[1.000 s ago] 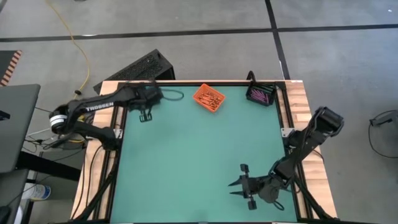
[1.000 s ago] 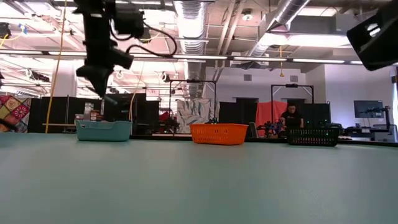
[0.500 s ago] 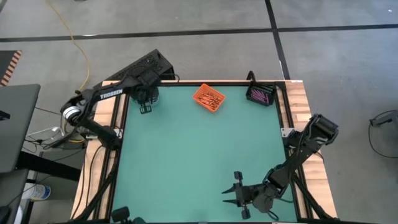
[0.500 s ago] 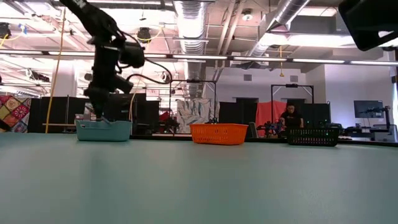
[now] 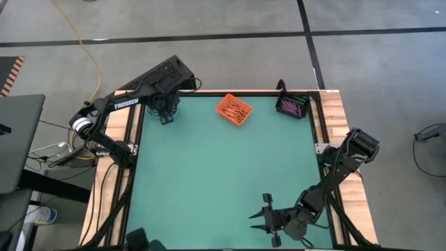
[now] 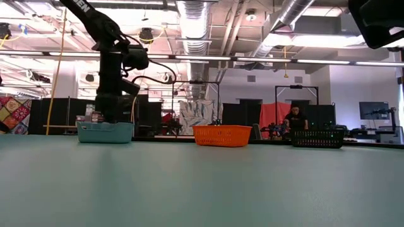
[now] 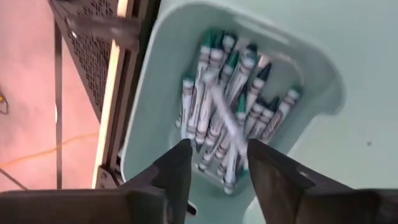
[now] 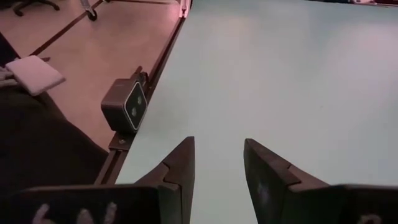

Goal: Sort crayons
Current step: Return to Home Position

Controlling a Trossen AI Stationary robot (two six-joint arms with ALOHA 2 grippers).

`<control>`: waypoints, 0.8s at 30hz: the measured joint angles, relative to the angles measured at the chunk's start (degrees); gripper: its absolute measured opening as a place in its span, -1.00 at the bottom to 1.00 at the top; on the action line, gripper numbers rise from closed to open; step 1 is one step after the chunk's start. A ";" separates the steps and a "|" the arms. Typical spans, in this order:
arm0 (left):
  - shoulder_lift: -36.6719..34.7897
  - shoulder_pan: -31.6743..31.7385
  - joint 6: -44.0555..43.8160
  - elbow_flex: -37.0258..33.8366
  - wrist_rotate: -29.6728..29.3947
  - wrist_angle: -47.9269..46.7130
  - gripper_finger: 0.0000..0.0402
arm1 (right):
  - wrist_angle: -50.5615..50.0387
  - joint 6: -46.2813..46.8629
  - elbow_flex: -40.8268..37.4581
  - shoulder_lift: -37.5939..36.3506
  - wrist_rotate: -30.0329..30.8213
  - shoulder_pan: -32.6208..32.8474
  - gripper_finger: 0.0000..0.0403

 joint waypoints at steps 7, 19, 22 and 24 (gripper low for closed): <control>-0.83 -0.55 -2.36 0.00 -1.15 -5.84 -0.19 | -2.73 -3.18 0.00 -2.97 -0.37 0.00 -0.34; -21.82 -9.08 -7.90 0.00 14.08 -3.19 -0.18 | -19.30 -14.10 0.00 -21.20 5.00 -0.15 -0.34; -28.05 -12.48 -9.84 -0.78 19.94 -2.86 -0.18 | -24.47 -14.51 -1.66 -25.51 7.96 -0.93 -0.34; -31.94 -15.13 -11.39 -1.88 22.02 -2.69 -0.18 | -25.52 -14.34 -3.79 -28.43 7.73 -2.15 -0.35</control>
